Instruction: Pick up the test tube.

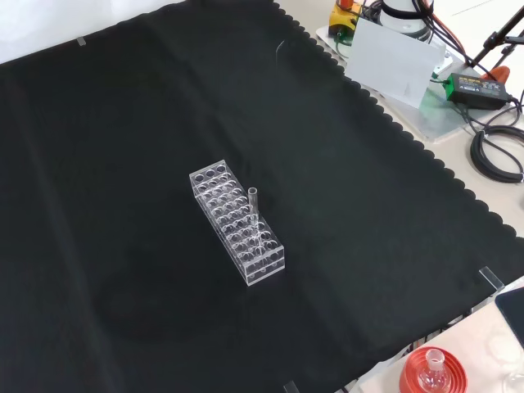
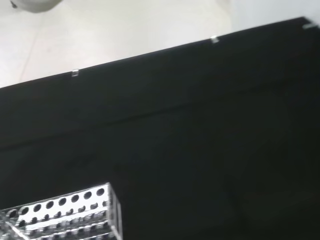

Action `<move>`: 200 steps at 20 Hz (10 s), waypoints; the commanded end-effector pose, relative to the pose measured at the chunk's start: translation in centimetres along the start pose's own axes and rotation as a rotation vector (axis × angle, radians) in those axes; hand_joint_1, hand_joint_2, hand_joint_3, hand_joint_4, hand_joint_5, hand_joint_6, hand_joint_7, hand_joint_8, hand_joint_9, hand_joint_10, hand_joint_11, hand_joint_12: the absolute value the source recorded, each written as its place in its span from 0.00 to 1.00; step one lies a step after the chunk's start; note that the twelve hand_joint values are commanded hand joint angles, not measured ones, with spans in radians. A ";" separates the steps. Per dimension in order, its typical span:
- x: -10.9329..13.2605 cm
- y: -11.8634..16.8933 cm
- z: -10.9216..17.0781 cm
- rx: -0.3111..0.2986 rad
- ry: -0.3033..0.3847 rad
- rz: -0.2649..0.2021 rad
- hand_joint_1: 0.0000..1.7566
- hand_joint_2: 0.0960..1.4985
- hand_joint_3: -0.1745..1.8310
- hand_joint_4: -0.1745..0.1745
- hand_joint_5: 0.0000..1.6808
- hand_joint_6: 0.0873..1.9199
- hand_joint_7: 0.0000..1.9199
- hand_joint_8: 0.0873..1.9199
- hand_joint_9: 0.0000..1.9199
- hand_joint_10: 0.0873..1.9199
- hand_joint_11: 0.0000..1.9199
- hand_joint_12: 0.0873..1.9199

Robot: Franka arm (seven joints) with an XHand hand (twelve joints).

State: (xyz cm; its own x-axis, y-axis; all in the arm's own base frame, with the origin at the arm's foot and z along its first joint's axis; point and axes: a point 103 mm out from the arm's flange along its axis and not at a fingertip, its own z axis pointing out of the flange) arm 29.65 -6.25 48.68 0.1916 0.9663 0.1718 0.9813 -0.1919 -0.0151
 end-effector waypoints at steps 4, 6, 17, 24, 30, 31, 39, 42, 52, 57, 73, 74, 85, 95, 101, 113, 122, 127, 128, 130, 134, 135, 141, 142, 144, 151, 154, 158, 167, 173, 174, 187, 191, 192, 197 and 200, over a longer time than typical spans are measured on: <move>0.4 3.3 3.7 0.075 0.182 -0.038 0.36 0.49 0.33 0.46 0.16 0.05 0.10 0.34 0.07 0.44 0.00 0.70; 0.4 3.9 4.4 0.089 0.209 -0.039 0.36 0.49 0.33 0.46 0.16 0.05 0.10 0.34 0.07 0.44 0.00 0.70; 0.7 7.3 10.7 0.156 0.540 -0.068 0.37 0.49 0.33 0.45 0.17 0.05 0.10 0.34 0.07 0.44 0.00 0.70; 1.7 8.6 13.9 0.205 0.686 -0.065 0.38 0.49 0.33 0.45 0.18 0.05 0.11 0.34 0.07 0.44 0.00 0.70; 2.6 8.8 16.8 0.266 0.742 -0.056 0.39 0.49 0.33 0.45 0.18 0.05 0.11 0.34 0.07 0.44 0.00 0.70; 2.8 8.9 17.3 0.278 0.752 -0.052 0.39 0.49 0.33 0.45 0.18 0.05 0.11 0.34 0.07 0.44 0.00 0.70; 5.3 9.1 21.1 0.371 0.772 -0.062 0.39 0.49 0.33 0.45 0.19 0.04 0.12 0.34 0.08 0.45 0.00 0.70; 6.4 9.4 22.1 0.408 0.759 -0.083 0.40 0.49 0.33 0.45 0.20 0.04 0.12 0.34 0.08 0.45 0.00 0.70; 10.3 10.7 25.1 0.529 0.683 -0.170 0.40 0.48 0.33 0.44 0.22 0.05 0.13 0.35 0.08 0.44 0.00 0.70; 11.4 11.8 26.2 0.564 0.668 -0.188 0.40 0.48 0.33 0.43 0.23 0.05 0.14 0.35 0.09 0.44 0.00 0.70; 17.4 16.9 29.9 0.628 0.640 -0.294 0.42 0.48 0.33 0.43 0.23 0.05 0.15 0.35 0.10 0.44 0.00 0.70; 17.7 17.1 30.2 0.632 0.634 -0.301 0.42 0.48 0.33 0.43 0.23 0.05 0.15 0.35 0.10 0.44 0.00 0.70; 19.7 17.9 33.2 0.662 0.559 -0.355 0.44 0.47 0.34 0.42 0.24 0.06 0.16 0.34 0.11 0.44 0.00 0.71; 21.6 16.5 35.6 0.698 0.559 -0.389 0.46 0.47 0.34 0.42 0.26 0.07 0.18 0.34 0.11 0.44 0.00 0.71; 22.1 14.9 35.6 0.683 0.577 -0.400 0.48 0.45 0.36 0.42 0.28 0.09 0.19 0.34 0.12 0.43 0.00 0.72; 23.2 12.9 36.5 0.631 0.404 -0.448 0.54 0.40 0.42 0.39 0.25 0.27 0.23 0.34 0.16 0.43 0.00 0.75; 23.2 14.5 37.7 0.616 0.345 -0.424 0.56 0.39 0.44 0.37 0.25 0.32 0.25 0.34 0.18 0.43 0.00 0.77; 22.6 15.5 37.6 0.588 0.299 -0.415 0.58 0.39 0.45 0.35 0.29 0.39 0.30 0.35 0.21 0.42 0.00 0.79; 22.5 15.5 37.5 0.584 0.296 -0.415 0.59 0.39 0.46 0.35 0.30 0.40 0.31 0.35 0.21 0.42 0.00 0.80; 22.4 15.5 37.4 0.576 0.293 -0.411 0.60 0.39 0.46 0.34 0.32 0.42 0.33 0.35 0.23 0.42 0.00 0.81; 22.5 15.5 37.4 0.571 0.300 -0.408 0.60 0.38 0.48 0.33 0.34 0.44 0.36 0.35 0.25 0.41 0.01 0.81; 22.6 15.5 37.4 0.569 0.302 -0.409 0.61 0.38 0.48 0.33 0.34 0.44 0.37 0.35 0.25 0.41 0.01 0.81; 23.6 15.6 37.3 0.558 0.321 -0.417 0.61 0.38 0.48 0.32 0.35 0.45 0.39 0.35 0.26 0.41 0.02 0.82; 23.7 15.7 37.3 0.556 0.323 -0.419 0.61 0.38 0.48 0.32 0.36 0.45 0.39 0.35 0.26 0.41 0.02 0.82; 23.6 15.7 37.2 0.552 0.328 -0.420 0.61 0.38 0.48 0.32 0.36 0.45 0.40 0.35 0.27 0.41 0.03 0.82; 23.6 15.3 37.3 0.553 0.310 -0.416 0.63 0.37 0.48 0.30 0.44 0.45 0.44 0.34 0.29 0.40 0.05 0.81; 23.6 15.2 37.4 0.547 0.314 -0.421 0.63 0.37 0.48 0.28 0.47 0.44 0.45 0.34 0.30 0.40 0.06 0.80; 23.7 15.1 37.5 0.545 0.308 -0.421 0.64 0.37 0.48 0.26 0.49 0.44 0.47 0.34 0.31 0.39 0.07 0.80; 24.6 14.9 37.8 0.532 0.287 -0.423 0.64 0.64 0.19 0.31 0.60 0.47 0.52 0.32 0.36 0.37 0.12 0.79; 25.5 15.3 38.0 0.519 0.262 -0.425 0.65 0.67 0.13 0.22 0.62 0.45 0.57 0.31 0.40 0.35 0.16 0.77; 25.5 15.3 38.0 0.519 0.264 -0.426 0.65 0.67 0.13 0.19 0.62 0.45 0.58 0.31 0.41 0.35 0.16 0.77; 25.0 15.3 37.2 0.477 0.255 -0.418 0.73 0.66 0.11 0.01 0.66 0.37 0.61 0.35 0.49 0.30 0.21 0.74; 25.1 15.3 37.0 0.456 0.249 -0.412 0.73 0.66 0.10 0.00 0.68 0.35 0.62 0.33 0.51 0.28 0.22 0.73; 25.1 15.3 37.0 0.457 0.246 -0.414 0.73 0.65 0.10 0.00 0.68 0.34 0.63 0.33 0.51 0.28 0.23 0.73; 25.4 15.3 36.7 0.458 0.244 -0.427 0.74 0.65 0.10 0.00 0.70 0.32 0.64 0.30 0.53 0.27 0.24 0.72; 25.4 15.3 36.5 0.456 0.247 -0.441 0.74 0.65 0.10 0.00 0.70 0.32 0.64 0.30 0.53 0.27 0.24 0.72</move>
State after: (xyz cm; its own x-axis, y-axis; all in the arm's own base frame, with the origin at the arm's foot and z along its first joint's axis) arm 50.32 21.62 16.70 -0.1726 0.8645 0.4721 0.8895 0.3427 -0.3023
